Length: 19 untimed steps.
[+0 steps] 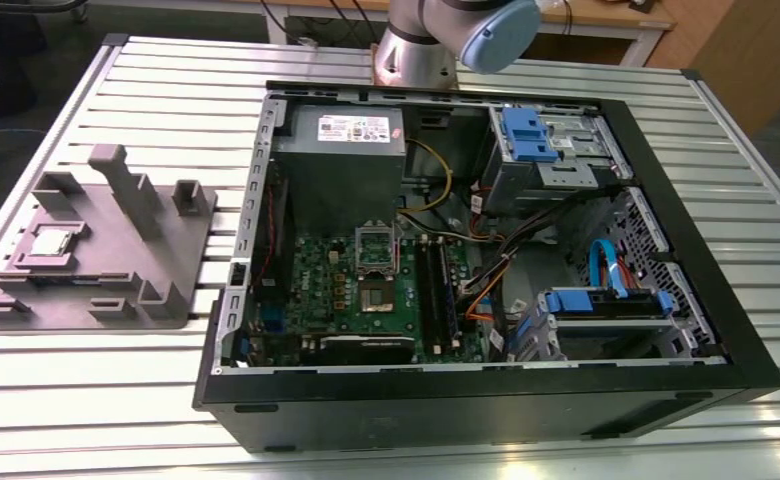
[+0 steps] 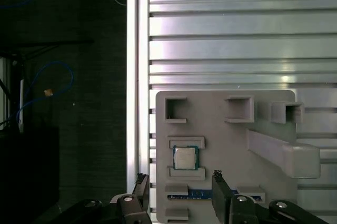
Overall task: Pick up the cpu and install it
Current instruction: 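Pick up the cpu and move it towards the insertion slot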
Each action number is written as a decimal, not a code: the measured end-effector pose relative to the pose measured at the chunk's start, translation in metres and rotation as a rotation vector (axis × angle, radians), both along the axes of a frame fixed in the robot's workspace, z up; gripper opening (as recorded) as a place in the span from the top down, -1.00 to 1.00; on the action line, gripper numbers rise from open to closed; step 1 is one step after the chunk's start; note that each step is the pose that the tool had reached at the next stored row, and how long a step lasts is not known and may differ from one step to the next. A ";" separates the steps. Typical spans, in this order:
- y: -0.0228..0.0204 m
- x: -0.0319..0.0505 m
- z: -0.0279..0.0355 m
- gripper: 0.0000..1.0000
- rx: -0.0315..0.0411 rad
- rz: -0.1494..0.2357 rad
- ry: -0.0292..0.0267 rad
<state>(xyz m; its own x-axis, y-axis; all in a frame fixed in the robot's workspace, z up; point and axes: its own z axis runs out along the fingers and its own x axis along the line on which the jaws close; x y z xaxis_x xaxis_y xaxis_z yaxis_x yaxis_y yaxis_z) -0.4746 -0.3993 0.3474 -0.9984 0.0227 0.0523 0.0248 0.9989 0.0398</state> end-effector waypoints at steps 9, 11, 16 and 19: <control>-0.0001 0.0000 -0.0029 -0.18 0.0000 0.000 0.0000; -0.0001 0.0000 -0.0030 -0.18 0.0000 0.000 0.0000; -0.0001 0.0000 -0.0069 -0.18 0.0000 0.000 0.0000; 0.0000 0.0000 -0.0091 -0.18 0.0001 0.000 0.0000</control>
